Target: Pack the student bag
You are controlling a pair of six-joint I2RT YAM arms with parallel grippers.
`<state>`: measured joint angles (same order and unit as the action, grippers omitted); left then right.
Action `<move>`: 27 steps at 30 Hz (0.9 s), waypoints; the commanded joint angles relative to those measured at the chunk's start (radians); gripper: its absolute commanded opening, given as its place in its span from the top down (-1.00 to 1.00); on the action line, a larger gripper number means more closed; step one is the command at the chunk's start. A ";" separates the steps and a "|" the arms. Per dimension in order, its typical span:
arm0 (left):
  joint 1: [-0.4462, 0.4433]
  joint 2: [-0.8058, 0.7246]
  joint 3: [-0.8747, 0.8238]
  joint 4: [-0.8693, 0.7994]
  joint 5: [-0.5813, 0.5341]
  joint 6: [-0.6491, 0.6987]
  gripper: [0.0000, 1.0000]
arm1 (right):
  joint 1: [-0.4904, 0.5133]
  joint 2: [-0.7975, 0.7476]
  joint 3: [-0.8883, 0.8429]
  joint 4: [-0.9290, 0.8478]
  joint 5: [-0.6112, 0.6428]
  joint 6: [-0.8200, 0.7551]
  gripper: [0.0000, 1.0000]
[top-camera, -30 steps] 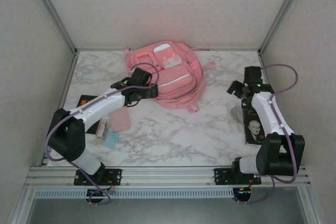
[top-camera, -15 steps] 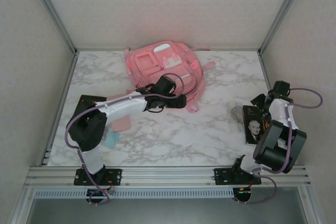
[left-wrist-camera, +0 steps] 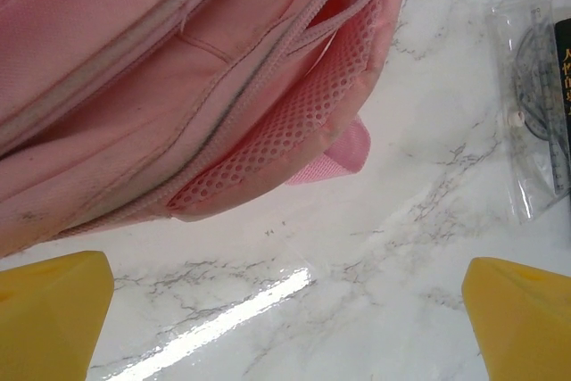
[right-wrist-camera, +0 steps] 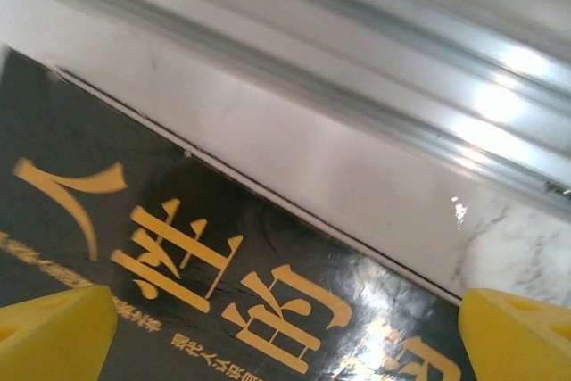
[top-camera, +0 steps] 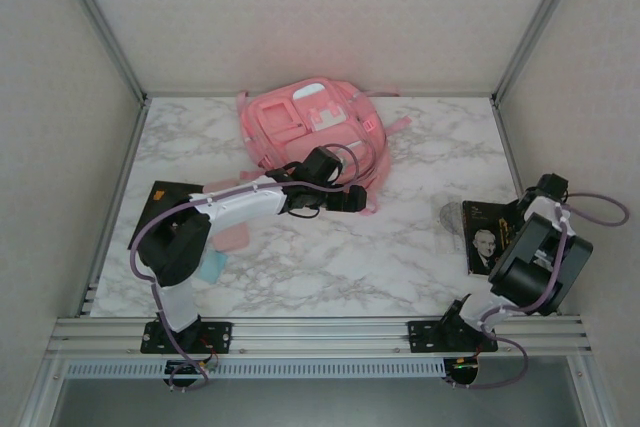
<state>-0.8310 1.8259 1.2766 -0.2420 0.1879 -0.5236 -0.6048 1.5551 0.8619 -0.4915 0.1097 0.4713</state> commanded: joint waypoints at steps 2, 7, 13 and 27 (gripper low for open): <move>-0.008 -0.019 0.019 0.019 0.029 0.014 -1.00 | -0.008 0.034 0.020 -0.038 -0.083 -0.015 -0.98; -0.009 -0.023 0.014 0.031 0.036 0.008 -1.00 | 0.001 -0.011 -0.047 -0.028 -0.294 0.014 -0.97; -0.010 -0.013 0.026 0.046 0.066 -0.011 -1.00 | 0.146 -0.122 -0.177 0.033 -0.440 0.135 -0.98; -0.040 0.050 0.109 0.075 0.165 -0.044 -0.98 | 0.324 -0.269 -0.046 -0.148 -0.251 0.058 -0.98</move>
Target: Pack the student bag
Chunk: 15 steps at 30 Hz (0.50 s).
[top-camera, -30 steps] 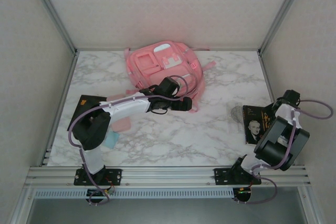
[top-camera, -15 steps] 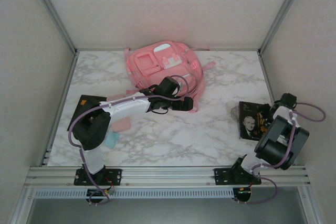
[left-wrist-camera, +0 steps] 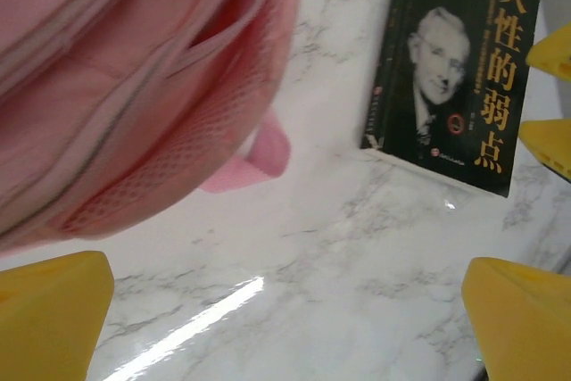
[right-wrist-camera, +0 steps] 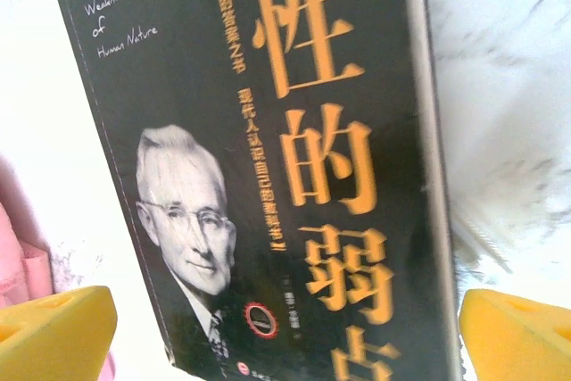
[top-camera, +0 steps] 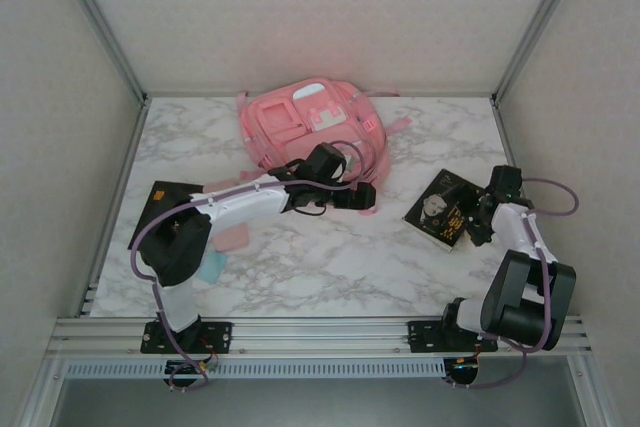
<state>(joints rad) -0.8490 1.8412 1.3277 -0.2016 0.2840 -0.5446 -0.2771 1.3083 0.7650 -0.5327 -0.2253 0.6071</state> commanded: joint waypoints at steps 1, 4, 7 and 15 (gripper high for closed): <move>-0.026 0.048 0.073 0.044 0.084 -0.031 -0.97 | -0.006 -0.016 0.054 -0.109 0.106 -0.091 -0.97; -0.044 0.097 0.138 0.065 0.133 -0.048 -0.94 | -0.029 0.016 0.043 -0.076 0.124 -0.114 -0.97; -0.066 0.162 0.224 0.061 0.149 -0.038 -0.88 | -0.058 0.048 0.018 -0.006 0.126 -0.125 -0.95; -0.103 0.372 0.451 0.002 0.208 -0.035 -0.43 | -0.095 0.178 0.002 0.209 -0.009 -0.168 -0.93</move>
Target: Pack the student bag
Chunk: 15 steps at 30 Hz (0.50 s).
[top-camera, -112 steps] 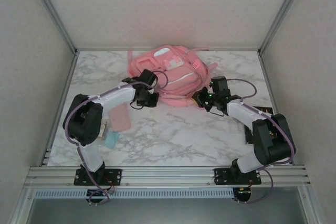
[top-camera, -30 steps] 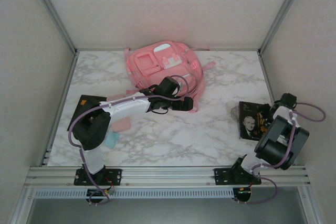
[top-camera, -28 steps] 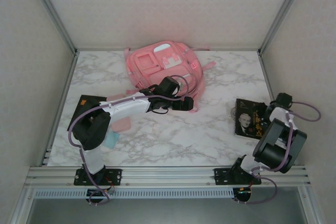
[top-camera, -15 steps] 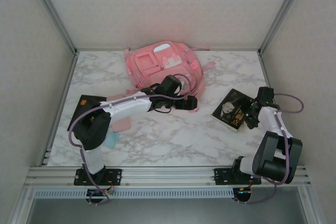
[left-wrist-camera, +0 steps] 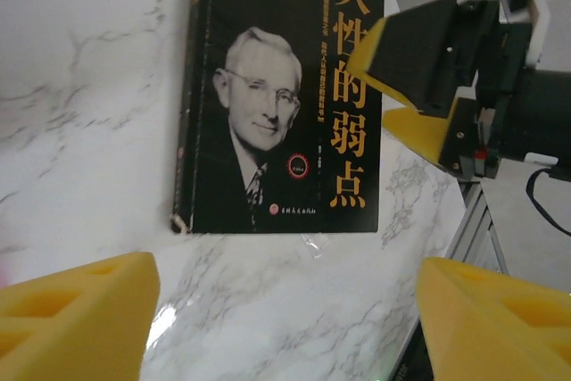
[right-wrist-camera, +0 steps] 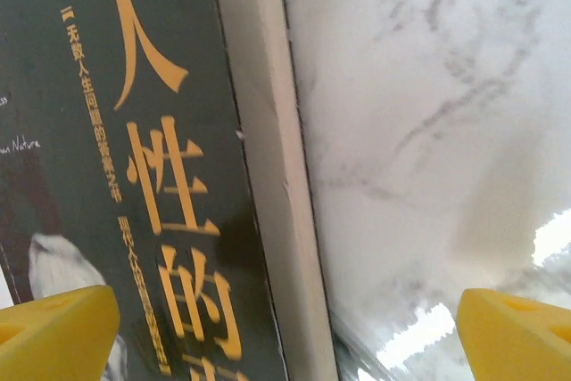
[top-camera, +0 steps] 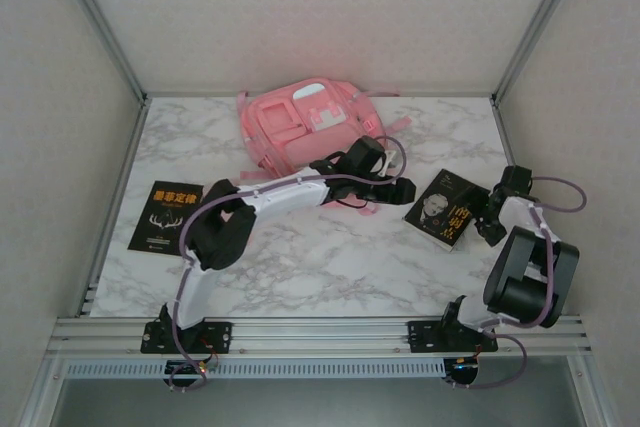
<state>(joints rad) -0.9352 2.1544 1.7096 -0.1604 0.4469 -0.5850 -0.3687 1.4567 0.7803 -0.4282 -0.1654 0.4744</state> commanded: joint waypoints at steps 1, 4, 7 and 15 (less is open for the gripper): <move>-0.020 0.086 0.095 -0.059 0.045 0.010 -0.40 | -0.003 0.040 -0.016 0.124 -0.090 -0.032 -0.93; -0.033 0.165 0.178 -0.118 0.056 0.016 -0.32 | -0.003 0.066 -0.025 0.195 -0.195 -0.016 -0.85; -0.046 0.231 0.246 -0.174 0.057 0.031 -0.28 | -0.003 0.060 -0.049 0.260 -0.296 0.004 -0.76; -0.052 0.353 0.349 -0.255 0.045 0.030 -0.26 | -0.003 0.002 -0.070 0.277 -0.394 0.045 -0.63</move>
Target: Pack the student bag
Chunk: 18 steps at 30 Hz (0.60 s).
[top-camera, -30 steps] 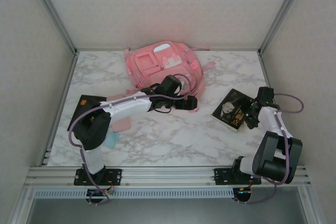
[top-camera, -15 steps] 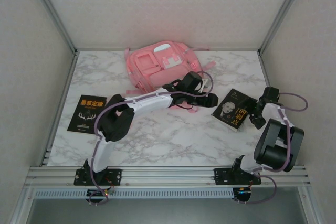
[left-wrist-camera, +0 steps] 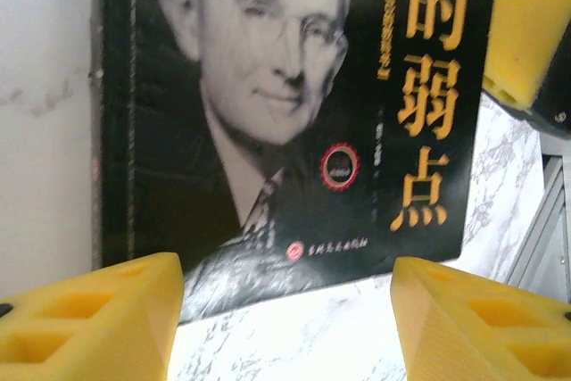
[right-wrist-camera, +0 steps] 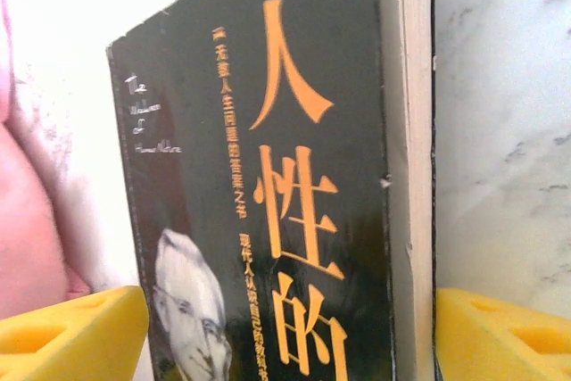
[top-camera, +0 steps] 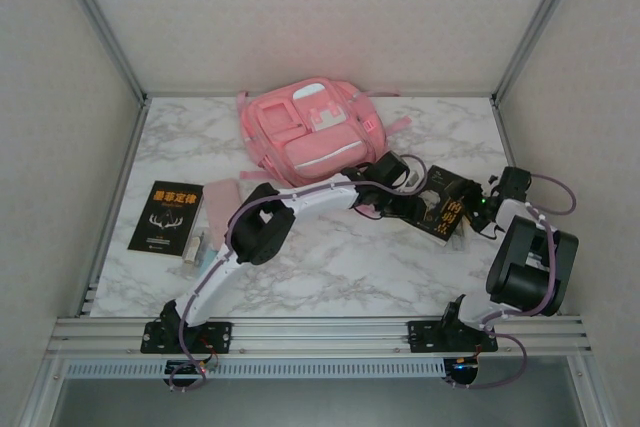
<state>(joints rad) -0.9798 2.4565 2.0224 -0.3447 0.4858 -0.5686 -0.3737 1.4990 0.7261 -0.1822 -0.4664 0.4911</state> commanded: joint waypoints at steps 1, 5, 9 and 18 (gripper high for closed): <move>-0.007 0.059 0.043 -0.077 0.002 0.014 -0.26 | 0.002 -0.051 -0.020 0.036 -0.105 0.035 -0.62; -0.006 0.076 0.063 -0.107 -0.014 0.022 -0.27 | 0.002 -0.075 -0.039 0.059 -0.136 0.049 -0.54; -0.005 0.079 0.066 -0.118 -0.015 0.024 -0.27 | 0.002 -0.056 -0.055 0.075 -0.145 0.051 -0.34; -0.002 0.070 0.067 -0.125 -0.017 0.015 -0.28 | 0.002 -0.056 -0.061 0.067 -0.160 0.043 0.40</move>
<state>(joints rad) -0.9802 2.4882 2.0834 -0.4030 0.4858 -0.5613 -0.3763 1.4452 0.6670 -0.0998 -0.5632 0.5362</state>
